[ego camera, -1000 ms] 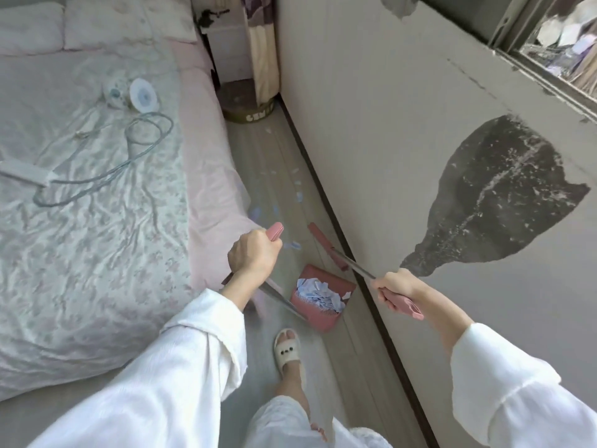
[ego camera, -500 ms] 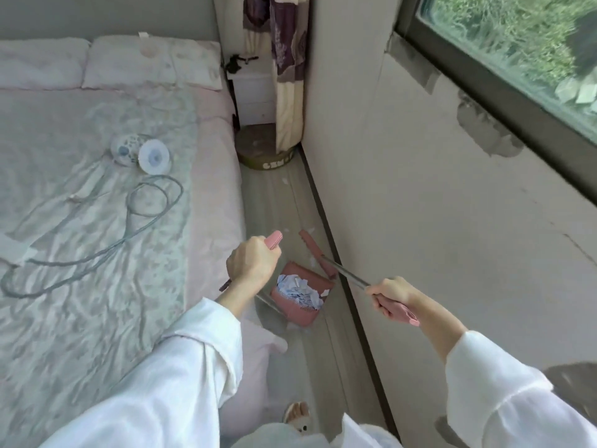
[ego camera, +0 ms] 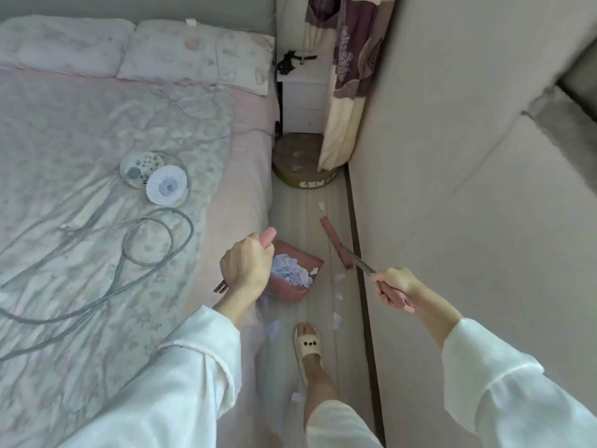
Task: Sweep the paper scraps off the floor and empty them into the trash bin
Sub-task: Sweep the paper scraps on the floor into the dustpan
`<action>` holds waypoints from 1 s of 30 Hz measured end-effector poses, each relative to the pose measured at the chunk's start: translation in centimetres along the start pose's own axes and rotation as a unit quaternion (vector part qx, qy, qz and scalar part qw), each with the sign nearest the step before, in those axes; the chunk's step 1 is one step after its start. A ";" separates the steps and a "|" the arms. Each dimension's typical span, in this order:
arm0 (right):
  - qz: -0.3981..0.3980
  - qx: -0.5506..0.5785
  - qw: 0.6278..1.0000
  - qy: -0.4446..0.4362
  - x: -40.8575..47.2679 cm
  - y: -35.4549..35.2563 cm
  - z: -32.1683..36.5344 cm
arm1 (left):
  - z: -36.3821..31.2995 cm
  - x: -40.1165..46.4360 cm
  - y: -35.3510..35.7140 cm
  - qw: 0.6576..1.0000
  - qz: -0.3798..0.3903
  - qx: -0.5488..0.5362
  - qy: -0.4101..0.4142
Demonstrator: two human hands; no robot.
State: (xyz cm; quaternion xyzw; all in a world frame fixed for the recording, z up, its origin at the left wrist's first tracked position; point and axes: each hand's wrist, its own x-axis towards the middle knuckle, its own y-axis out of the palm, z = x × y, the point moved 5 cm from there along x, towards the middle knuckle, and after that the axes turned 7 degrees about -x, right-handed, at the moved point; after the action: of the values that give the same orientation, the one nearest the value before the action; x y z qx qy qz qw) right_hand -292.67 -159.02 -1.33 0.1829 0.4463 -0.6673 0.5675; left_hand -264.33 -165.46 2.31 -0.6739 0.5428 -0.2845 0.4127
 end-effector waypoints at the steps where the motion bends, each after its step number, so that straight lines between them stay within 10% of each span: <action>1: 0.008 0.001 1.000 0.005 4.3 -0.6 3.0 | -1.2 3.6 1.5 1.000 -0.003 0.013 -0.011; 15: 0.040 -0.138 0.989 0.035 31.9 -1.7 21.5 | -7.6 25.0 8.9 0.997 0.004 0.075 -0.012; 30: 0.134 -0.180 0.974 0.033 23.9 -6.4 20.3 | -7.2 25.0 8.7 0.996 0.045 0.052 -0.050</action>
State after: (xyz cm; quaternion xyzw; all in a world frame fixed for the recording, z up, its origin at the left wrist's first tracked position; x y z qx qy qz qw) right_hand -300.12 -189.81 -5.99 0.1581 0.5491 -0.4877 0.6601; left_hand -268.40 -192.02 -3.29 -0.6397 0.5355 -0.2594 0.4866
